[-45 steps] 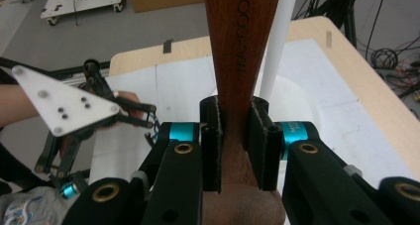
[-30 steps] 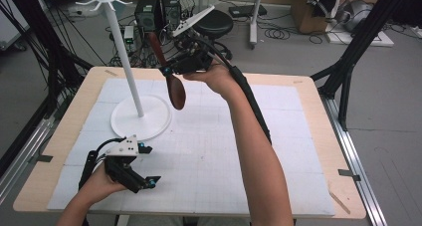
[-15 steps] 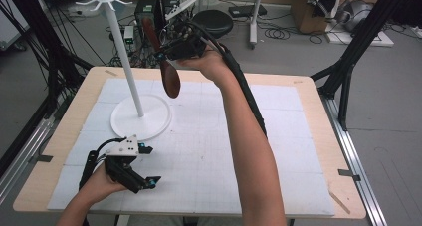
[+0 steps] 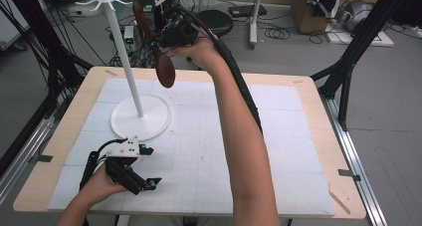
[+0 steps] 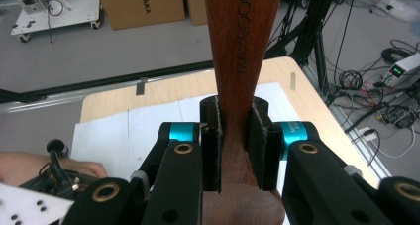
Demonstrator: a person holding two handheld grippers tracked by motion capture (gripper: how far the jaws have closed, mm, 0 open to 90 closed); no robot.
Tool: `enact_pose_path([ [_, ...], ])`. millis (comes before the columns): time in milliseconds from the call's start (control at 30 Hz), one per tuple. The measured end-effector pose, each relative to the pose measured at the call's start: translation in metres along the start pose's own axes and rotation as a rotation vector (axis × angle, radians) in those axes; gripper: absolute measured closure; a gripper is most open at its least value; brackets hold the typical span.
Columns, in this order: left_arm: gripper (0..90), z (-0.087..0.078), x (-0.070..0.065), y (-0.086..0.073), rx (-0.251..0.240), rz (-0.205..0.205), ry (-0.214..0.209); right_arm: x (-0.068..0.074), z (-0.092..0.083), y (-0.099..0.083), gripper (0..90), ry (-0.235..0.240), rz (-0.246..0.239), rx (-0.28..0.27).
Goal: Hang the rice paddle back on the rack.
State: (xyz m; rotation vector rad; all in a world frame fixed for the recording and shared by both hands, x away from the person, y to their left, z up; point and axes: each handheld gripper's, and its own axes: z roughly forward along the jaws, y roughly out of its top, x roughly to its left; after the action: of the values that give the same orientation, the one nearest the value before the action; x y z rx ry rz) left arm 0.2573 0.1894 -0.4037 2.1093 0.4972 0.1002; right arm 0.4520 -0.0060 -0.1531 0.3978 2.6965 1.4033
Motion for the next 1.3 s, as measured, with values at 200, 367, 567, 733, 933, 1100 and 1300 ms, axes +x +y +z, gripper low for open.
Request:
enact_pose_path([
  [200, 1.7, 0.001, -0.001, 0.0, 0.0, 0.005, -0.005, -0.003, 0.001, 0.007, 78.5, -0.008, 0.003, -0.003],
  [367, 1.7, 0.001, -0.002, 0.0, 0.002, 0.004, -0.003, -0.005, 0.001, 0.012, 78.5, -0.021, 0.003, 0.002],
  [567, 1.7, 0.001, -0.002, 0.0, 0.002, 0.009, -0.008, -0.006, 0.002, 0.018, 78.5, -0.03, 0.005, 0.012],
  [733, 1.7, 0.002, -0.003, 0.0, 0.005, 0.009, -0.008, -0.008, 0.004, 0.018, 78.6, -0.037, 0.011, 0.016],
  [933, 1.7, 0.003, -0.003, 0.0, 0.007, 0.012, -0.011, -0.011, 0.007, 0.018, 78.6, -0.038, 0.016, 0.026],
  [1100, 1.7, 0.003, -0.003, 0.0, 0.008, 0.013, -0.014, -0.009, 0.009, 0.021, 78.6, -0.032, 0.011, 0.024],
  [1300, 1.7, 0.003, -0.004, 0.0, 0.008, 0.012, -0.014, -0.007, 0.013, 0.022, 78.5, -0.03, 0.003, 0.023],
])
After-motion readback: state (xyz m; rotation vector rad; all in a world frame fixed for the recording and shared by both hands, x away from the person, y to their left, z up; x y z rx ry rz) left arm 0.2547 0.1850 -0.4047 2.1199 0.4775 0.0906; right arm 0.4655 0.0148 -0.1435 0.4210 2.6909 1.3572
